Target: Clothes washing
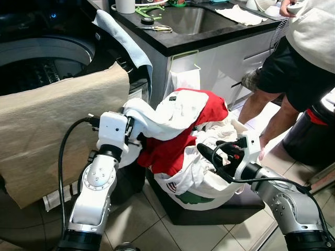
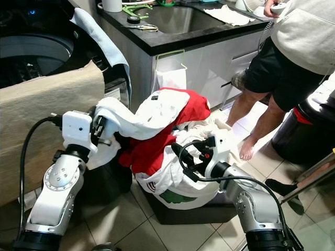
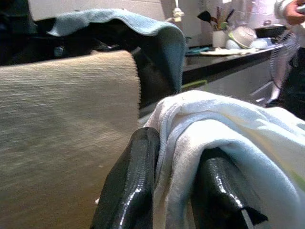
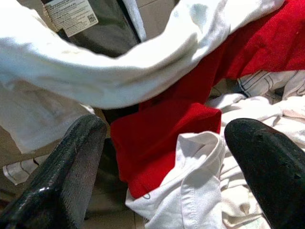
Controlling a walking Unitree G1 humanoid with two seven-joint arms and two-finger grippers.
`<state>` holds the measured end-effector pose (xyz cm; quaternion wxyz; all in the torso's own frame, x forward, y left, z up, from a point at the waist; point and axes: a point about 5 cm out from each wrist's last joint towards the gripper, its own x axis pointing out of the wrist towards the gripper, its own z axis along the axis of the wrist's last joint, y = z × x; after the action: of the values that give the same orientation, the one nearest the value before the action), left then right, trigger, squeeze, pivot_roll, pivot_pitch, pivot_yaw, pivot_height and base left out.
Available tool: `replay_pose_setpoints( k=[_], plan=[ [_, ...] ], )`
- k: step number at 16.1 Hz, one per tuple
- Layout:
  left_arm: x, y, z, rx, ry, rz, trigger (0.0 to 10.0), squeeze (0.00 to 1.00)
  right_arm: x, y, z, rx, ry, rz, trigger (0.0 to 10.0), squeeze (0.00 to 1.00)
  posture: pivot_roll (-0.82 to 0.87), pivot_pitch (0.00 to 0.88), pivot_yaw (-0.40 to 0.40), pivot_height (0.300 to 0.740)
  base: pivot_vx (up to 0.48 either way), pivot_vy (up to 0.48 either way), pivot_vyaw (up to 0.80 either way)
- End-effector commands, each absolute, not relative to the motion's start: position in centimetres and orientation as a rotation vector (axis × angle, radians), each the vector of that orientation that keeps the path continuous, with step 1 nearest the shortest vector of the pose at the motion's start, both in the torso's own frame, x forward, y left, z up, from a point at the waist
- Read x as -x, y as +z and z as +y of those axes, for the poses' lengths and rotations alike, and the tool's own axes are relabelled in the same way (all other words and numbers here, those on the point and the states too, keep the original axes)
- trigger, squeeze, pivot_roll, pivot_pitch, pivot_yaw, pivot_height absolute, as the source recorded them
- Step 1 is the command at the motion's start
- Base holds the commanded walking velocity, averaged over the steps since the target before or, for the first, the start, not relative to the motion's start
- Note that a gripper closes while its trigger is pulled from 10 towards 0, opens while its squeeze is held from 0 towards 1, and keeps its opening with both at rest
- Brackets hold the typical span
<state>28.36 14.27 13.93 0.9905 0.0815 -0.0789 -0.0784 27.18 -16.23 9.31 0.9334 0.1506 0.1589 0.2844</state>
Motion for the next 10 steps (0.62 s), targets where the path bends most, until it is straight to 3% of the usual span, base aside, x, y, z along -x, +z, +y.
replay_pose_setpoints(
  k=[1,5,10],
  plan=[
    [-28.4,14.5,13.8,-0.149,-0.175,-0.175,0.0,0.0,-27.4,9.3,-16.5,-0.292,0.577,0.325,10.0,0.0,0.1,0.0,-0.068,0.74,0.0,0.0,0.0],
    [-28.3,14.7,13.2,-0.102,-0.203,-0.166,0.0,0.0,-27.4,8.9,-16.3,-0.252,0.56,0.323,10.0,0.0,0.1,0.0,-0.065,0.74,0.0,0.0,0.0],
    [-29.6,19.7,13.0,-0.011,-0.185,-0.304,0.0,0.0,-27.6,8.5,-16.4,-0.219,0.55,0.328,10.0,0.0,0.11,0.0,-0.066,0.74,0.0,0.0,0.0]
  ],
)
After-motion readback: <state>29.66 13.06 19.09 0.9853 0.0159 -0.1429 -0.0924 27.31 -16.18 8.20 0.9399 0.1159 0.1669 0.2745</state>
